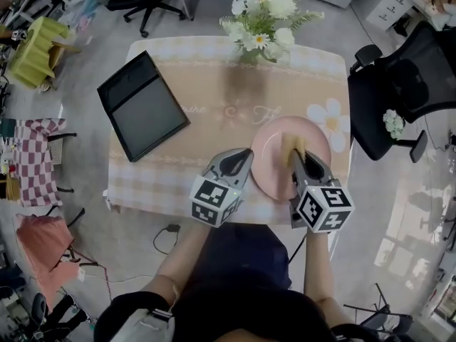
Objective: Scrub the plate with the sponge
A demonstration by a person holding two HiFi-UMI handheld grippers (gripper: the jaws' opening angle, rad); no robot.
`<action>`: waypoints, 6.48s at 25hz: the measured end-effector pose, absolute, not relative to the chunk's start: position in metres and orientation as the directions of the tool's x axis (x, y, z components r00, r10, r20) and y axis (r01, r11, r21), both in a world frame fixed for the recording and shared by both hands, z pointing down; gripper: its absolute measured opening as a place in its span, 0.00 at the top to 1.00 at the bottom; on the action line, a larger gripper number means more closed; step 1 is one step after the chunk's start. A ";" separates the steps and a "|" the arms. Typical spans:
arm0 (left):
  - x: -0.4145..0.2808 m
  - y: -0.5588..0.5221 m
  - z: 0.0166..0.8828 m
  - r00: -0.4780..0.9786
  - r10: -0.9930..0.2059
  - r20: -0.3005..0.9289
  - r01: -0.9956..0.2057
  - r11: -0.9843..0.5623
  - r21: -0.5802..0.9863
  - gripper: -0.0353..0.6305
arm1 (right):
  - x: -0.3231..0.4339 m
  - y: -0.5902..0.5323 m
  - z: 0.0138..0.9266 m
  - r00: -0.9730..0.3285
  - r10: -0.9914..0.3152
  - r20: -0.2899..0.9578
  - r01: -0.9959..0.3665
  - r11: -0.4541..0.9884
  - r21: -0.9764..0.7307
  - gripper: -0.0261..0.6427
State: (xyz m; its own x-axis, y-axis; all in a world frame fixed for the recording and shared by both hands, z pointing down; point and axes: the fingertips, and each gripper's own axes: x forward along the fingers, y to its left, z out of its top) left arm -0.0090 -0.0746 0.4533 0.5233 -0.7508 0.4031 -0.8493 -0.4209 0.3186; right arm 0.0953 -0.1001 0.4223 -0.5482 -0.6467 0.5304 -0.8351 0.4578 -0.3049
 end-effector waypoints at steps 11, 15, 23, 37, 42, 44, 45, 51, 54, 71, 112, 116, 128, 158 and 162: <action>-0.011 -0.083 0.465 0.491 -0.756 0.433 -0.870 -0.396 0.295 0.92 | 0.073 -0.114 0.444 -0.581 -0.584 0.567 -0.806 0.512 -0.299 0.89; -0.013 -0.084 0.470 0.482 -0.755 0.445 -0.874 -0.383 0.297 0.92 | 0.062 -0.115 0.452 -0.596 -0.550 0.586 -0.787 0.544 -0.290 0.89; -0.019 -0.087 0.475 0.474 -0.755 0.453 -0.878 -0.370 0.304 0.92 | 0.046 -0.113 0.472 -0.605 -0.486 0.631 -0.763 0.580 -0.285 0.89; -0.019 -0.086 0.485 0.484 -0.742 0.463 -0.872 -0.369 0.320 0.92 | 0.034 -0.107 0.502 -0.582 -0.414 0.700 -0.746 0.614 -0.258 0.89; -0.020 -0.086 0.485 0.488 -0.740 0.463 -0.870 -0.369 0.327 0.92 | 0.033 -0.108 0.506 -0.574 -0.407 0.711 -0.743 0.624 -0.243 0.89; -0.021 -0.087 0.485 0.489 -0.739 0.463 -0.869 -0.370 0.328 0.92 | 0.032 -0.109 0.508 -0.574 -0.404 0.712 -0.742 0.625 -0.243 0.89; -0.021 -0.087 0.486 0.489 -0.739 0.464 -0.869 -0.370 0.328 0.92 | 0.031 -0.110 0.508 -0.574 -0.402 0.713 -0.741 0.626 -0.244 0.89; -0.020 -0.088 0.486 0.497 -0.732 0.465 -0.865 -0.376 0.332 0.92 | 0.032 -0.113 0.510 -0.579 -0.399 0.711 -0.744 0.615 -0.261 0.89; -0.019 -0.087 0.486 0.500 -0.730 0.466 -0.864 -0.379 0.332 0.92 | 0.033 -0.115 0.510 -0.578 -0.404 0.709 -0.748 0.609 -0.264 0.89; -0.016 -0.088 0.488 0.516 -0.721 0.463 -0.855 -0.393 0.340 0.92 | 0.041 -0.132 0.511 -0.546 -0.442 0.712 -0.779 0.580 -0.237 0.89; -0.017 -0.088 0.489 0.511 -0.721 0.468 -0.857 -0.387 0.341 0.92 | 0.085 -0.168 0.510 -0.413 -0.569 0.712 -0.889 0.422 -0.178 0.89; -0.015 -0.089 0.488 0.514 -0.719 0.468 -0.855 -0.390 0.341 0.92 | 0.091 -0.170 0.510 -0.394 -0.578 0.715 -0.899 0.403 -0.169 0.89; -0.008 -0.088 0.488 0.519 -0.716 0.467 -0.853 -0.397 0.339 0.92 | 0.116 -0.173 0.510 -0.331 -0.607 0.722 -0.929 0.345 -0.136 0.89; 0.003 -0.083 0.486 0.538 -0.700 0.469 -0.842 -0.429 0.326 0.92 | 0.161 -0.165 0.510 -0.177 -0.653 0.736 -0.980 0.182 -0.075 0.88; 0.002 -0.082 0.485 0.538 -0.700 0.470 -0.842 -0.431 0.324 0.92 | 0.168 -0.162 0.510 -0.162 -0.657 0.737 -0.984 0.162 -0.072 0.88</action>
